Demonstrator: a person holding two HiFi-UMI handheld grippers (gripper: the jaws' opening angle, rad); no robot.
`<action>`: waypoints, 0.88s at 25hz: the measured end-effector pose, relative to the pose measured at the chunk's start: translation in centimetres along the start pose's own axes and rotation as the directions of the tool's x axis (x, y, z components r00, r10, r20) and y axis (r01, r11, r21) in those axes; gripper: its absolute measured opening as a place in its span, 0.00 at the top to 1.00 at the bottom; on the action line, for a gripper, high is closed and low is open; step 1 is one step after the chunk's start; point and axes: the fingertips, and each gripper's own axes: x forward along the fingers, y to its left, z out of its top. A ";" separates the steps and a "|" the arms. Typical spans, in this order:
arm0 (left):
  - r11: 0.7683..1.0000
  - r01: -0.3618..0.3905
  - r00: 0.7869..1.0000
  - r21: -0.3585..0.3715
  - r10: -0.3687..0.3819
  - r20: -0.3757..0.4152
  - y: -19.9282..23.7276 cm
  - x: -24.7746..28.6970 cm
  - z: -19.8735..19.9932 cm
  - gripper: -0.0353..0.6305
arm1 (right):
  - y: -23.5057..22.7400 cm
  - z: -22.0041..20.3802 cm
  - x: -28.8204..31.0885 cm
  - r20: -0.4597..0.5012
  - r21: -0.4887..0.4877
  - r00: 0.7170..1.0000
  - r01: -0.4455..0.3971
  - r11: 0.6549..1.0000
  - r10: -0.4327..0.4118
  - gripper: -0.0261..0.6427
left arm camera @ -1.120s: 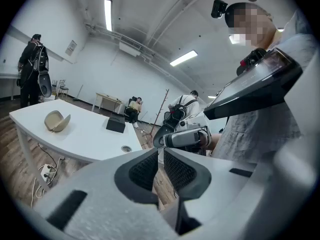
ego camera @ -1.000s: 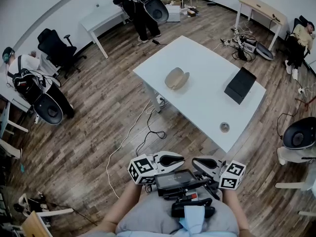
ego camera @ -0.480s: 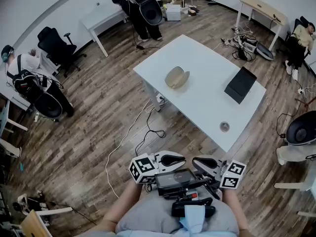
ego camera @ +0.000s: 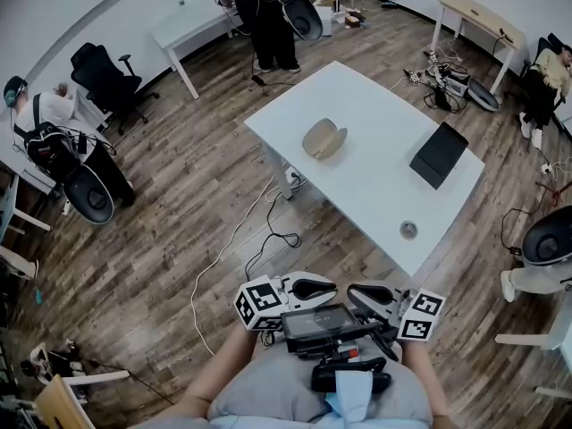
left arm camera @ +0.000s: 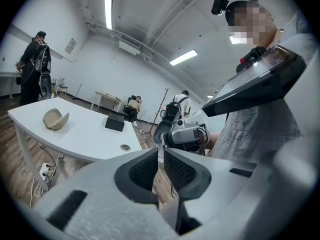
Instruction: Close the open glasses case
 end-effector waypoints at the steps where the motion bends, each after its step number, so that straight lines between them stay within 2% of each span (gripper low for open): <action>1: 1.000 0.000 1.000 0.000 0.000 -0.001 0.1 0.0 0.0 0.88 | -0.1 0.0 0.1 -0.001 0.000 1.000 0.000 1.000 0.000 0.91; 18: 1.000 0.002 1.000 -0.014 -0.002 -0.019 0.1 0.9 -0.4 0.88 | -1.1 0.2 -0.5 0.007 0.033 1.000 0.002 0.999 -0.002 0.91; 22: 0.999 -0.043 0.999 -0.021 0.042 -0.013 1.7 0.1 -0.6 0.88 | -1.9 0.7 -0.6 0.018 0.029 1.000 0.018 0.999 -0.018 0.91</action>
